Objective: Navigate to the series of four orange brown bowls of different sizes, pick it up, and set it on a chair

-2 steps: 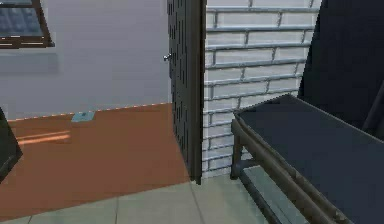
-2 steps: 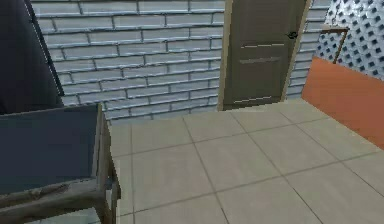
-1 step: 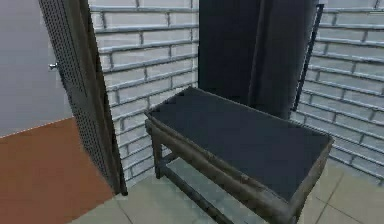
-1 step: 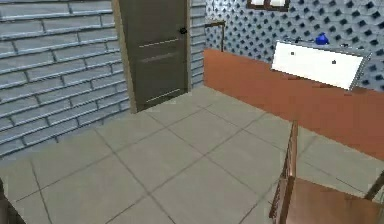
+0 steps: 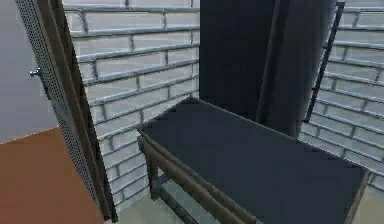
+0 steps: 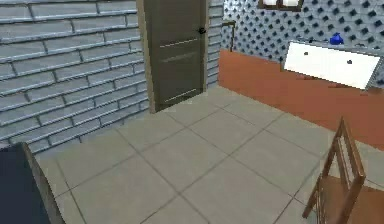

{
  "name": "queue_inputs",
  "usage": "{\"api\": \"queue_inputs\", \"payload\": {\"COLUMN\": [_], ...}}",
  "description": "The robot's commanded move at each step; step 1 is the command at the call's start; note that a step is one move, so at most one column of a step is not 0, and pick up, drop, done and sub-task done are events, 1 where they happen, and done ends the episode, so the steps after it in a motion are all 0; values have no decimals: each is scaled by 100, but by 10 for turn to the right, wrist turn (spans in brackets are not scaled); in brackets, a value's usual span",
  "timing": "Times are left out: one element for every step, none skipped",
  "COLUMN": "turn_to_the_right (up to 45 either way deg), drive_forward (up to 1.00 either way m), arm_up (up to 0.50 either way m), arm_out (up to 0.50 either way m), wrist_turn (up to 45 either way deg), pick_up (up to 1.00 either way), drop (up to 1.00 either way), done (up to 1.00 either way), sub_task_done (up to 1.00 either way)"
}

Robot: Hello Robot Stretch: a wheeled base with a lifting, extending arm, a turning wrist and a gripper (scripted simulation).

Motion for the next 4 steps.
{"api": "queue_inputs", "payload": {"turn_to_the_right": [-450,-150,0,-30], "drive_forward": [0,0,100,0], "arm_up": [0,0,0,0], "arm_out": [0,0,0,0], "wrist_turn": [0,0,0,0], "pick_up": [0,0,0,0], "drop": [0,0,0,0], "done": [0,0,0,0], "sub_task_done": [0,0,0,0]}}
